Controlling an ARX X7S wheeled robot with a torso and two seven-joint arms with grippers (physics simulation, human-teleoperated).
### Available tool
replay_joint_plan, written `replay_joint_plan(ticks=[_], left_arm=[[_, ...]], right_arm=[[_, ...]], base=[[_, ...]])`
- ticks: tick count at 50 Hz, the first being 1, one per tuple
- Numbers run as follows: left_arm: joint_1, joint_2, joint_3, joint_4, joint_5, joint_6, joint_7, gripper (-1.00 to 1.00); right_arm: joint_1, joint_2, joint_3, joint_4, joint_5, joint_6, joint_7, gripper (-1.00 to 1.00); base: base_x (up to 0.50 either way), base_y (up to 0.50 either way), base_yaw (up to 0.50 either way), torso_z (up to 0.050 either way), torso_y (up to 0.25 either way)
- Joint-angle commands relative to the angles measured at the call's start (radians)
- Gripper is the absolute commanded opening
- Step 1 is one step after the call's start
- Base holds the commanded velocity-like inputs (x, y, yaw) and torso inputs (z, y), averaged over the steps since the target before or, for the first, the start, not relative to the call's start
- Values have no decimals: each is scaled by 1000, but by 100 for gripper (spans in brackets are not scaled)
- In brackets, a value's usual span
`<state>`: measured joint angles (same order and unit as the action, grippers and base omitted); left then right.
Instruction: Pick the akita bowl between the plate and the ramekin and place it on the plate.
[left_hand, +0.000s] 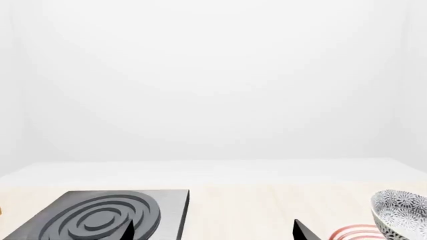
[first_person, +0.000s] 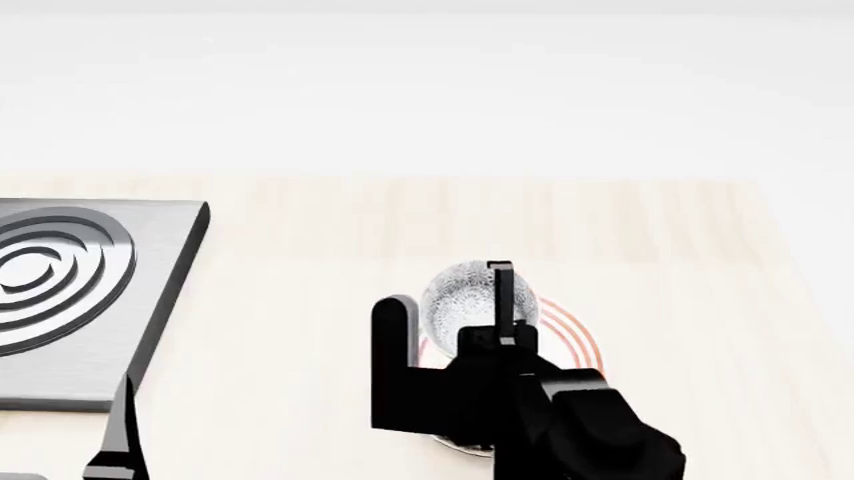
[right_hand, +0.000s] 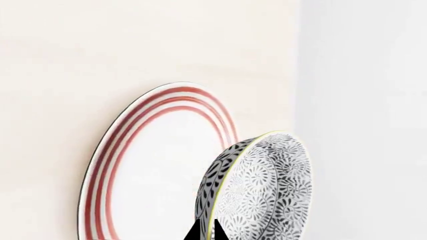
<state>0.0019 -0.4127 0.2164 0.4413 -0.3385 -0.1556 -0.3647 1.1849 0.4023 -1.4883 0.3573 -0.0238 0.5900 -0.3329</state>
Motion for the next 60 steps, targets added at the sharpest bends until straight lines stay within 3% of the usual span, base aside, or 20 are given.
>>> replay_joint_plan(ticks=[1,60], left_arm=[[-4,15,-21,0,19,-14,24,100],[6,12,-33,-24,-18,57,40,100]], right_arm=[[1,-78,47,145,-39,-54,14,-100],[-49,-229,55,576,-34,-286,97,-100]], base=[[0,0,0,0,0],[0,0,0,0,-1]])
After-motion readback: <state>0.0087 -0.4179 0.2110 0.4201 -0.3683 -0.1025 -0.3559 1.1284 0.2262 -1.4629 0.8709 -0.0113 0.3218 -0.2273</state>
